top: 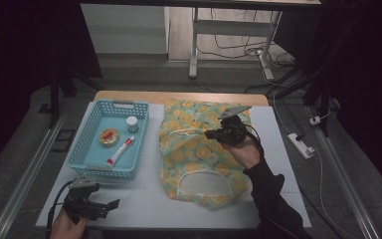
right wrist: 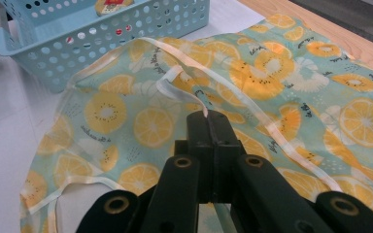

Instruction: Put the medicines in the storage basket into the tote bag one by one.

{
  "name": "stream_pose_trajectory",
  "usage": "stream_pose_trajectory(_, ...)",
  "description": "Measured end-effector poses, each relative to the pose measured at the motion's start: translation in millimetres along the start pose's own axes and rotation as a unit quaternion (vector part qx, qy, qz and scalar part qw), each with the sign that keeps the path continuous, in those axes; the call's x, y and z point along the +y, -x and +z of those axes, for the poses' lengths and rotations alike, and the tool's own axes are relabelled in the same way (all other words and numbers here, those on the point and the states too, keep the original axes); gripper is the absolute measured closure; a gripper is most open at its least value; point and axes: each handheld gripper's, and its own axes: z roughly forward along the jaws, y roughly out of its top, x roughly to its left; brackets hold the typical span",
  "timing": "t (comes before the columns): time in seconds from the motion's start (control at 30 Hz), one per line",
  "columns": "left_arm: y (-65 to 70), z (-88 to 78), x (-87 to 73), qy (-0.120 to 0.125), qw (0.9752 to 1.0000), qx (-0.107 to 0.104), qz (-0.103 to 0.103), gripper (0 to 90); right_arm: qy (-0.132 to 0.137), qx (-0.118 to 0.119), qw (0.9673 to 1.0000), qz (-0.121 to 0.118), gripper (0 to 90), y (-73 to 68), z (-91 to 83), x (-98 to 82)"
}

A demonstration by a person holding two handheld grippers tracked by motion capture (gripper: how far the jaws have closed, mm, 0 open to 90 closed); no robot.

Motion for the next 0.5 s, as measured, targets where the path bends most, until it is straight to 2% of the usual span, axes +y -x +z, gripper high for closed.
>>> stream_pose_trajectory(0.17,1.3,-2.0,0.7,0.002,1.0000,-0.007,0.000,0.0,0.000,0.001,1.0000,0.000,90.0,0.0,-0.4,-0.3)
stream_pose_trajectory(0.37,4.1,-6.1,3.0,0.005,0.9999,0.003,0.009,0.0,-0.002,0.001,1.0000,0.000,90.0,1.1,1.3,-1.6)
stream_pose_trajectory(0.5,2.7,-8.9,4.9,0.008,0.9999,-0.009,0.009,0.0,-0.003,0.001,1.0000,-0.001,90.0,0.8,1.8,-1.4)
